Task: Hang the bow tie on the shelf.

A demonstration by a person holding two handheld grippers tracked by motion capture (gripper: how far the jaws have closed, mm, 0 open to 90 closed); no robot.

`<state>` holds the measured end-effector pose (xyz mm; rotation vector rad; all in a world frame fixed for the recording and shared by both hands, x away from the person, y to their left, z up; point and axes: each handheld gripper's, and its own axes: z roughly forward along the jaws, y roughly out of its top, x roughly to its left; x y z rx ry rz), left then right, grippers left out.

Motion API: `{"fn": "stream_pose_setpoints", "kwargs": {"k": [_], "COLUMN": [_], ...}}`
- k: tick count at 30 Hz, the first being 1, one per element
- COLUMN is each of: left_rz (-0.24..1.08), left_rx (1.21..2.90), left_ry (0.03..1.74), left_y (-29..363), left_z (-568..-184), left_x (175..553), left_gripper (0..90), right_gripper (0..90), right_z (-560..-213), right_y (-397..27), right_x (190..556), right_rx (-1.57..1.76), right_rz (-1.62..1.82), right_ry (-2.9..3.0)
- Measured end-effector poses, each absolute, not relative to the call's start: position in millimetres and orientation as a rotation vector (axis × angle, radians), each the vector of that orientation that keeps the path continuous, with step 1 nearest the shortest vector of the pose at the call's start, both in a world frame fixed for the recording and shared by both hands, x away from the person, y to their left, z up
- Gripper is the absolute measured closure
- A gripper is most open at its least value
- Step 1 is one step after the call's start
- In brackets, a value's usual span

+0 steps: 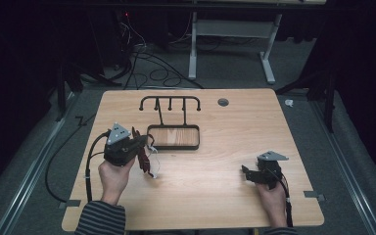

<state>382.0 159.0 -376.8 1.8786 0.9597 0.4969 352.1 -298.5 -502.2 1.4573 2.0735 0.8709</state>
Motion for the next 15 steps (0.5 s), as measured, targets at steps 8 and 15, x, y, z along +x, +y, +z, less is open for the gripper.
{"fn": "stream_pose_setpoints", "kwargs": {"k": [8,15], "left_rz": [0.489,0.503], "left_rx": [1.877,1.881], "left_ry": [0.933,0.913], "left_y": [150,141], "left_z": [-368,-362], "left_x": [389,396], "left_gripper": [89.9,89.9], "right_gripper": [27.1,27.1], "right_z": [-502,-502], "right_y": [-298,-298], "right_x": [352,352], "right_rx": [1.457,1.459], "right_rz": [0.871,0.871], "right_ry": [2.073,2.073]}}
